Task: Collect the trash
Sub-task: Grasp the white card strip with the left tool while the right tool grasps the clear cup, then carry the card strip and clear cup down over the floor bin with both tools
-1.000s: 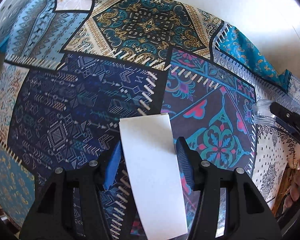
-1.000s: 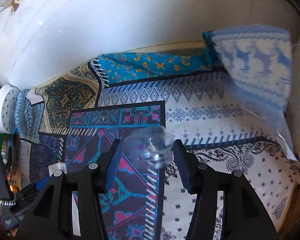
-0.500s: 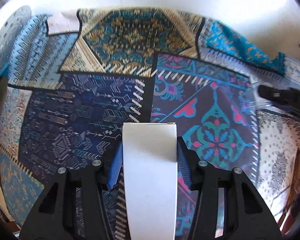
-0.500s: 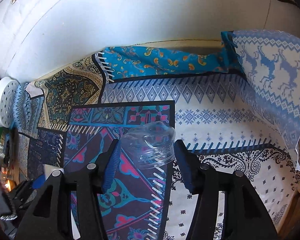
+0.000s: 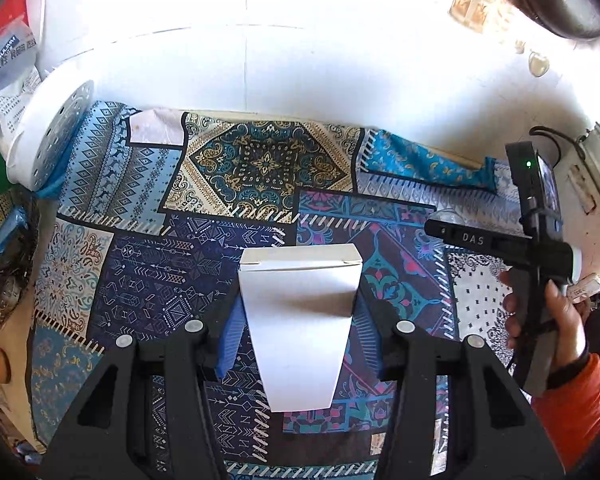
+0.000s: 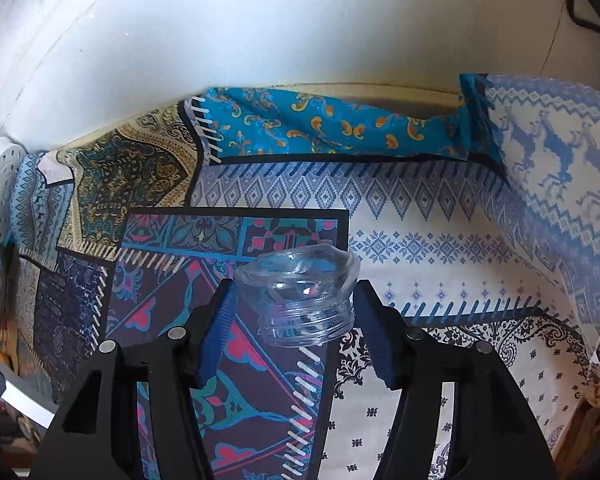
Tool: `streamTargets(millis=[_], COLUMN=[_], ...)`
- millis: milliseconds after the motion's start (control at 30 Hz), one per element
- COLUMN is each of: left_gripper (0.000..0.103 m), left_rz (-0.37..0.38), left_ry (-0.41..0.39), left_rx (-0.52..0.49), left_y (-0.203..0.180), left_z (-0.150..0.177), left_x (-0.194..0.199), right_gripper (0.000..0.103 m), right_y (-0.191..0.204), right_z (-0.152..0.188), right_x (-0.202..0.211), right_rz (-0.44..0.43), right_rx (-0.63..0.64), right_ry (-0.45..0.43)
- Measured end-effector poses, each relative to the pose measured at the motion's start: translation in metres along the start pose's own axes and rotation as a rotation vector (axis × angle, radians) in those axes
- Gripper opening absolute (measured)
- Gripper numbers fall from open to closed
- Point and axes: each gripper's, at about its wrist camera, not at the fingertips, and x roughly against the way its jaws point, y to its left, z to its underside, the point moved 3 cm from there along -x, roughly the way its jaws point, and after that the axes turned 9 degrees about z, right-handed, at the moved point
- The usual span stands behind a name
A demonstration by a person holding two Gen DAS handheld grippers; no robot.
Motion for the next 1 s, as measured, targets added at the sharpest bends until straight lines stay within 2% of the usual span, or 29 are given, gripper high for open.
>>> streamTargets(millis=[233,400,667,800,1000], left_gripper=[0.050,0.050,0.050,0.050,0.050], left_rz=[0.006,0.003,-0.056,-0.055,-0.046], left_ry=[-0.031,-0.091,-0.201,-0.212,-0.215], left_rx=[-0.036,-0.037,-0.011,0.002,0.006], left_y=[-0.026,-0.052,-0.088,-0.096,-0.085], left_z=[0.007,0.023,0.073,0.100,0.139], left_x=[0.022,0.053,0.113,0.136,0.164], right_gripper=[0.056,0.056,0.056,0.056,0.056], right_y=[-0.005,-0.009,-0.004,0.005,0.019], right_z=[0.023,0.052,0.114,0.148,0.197], right_x=[0.061,0.119,0.196,0.219,0.241], right_rz=[-0.044,-0.082,-0.167,-0.182,-0.199], right_rx=[0.006,0.044,0.138,0.172,0.165], right_ry=[-0.101,-0.185,-0.275,-0.295,-0.307])
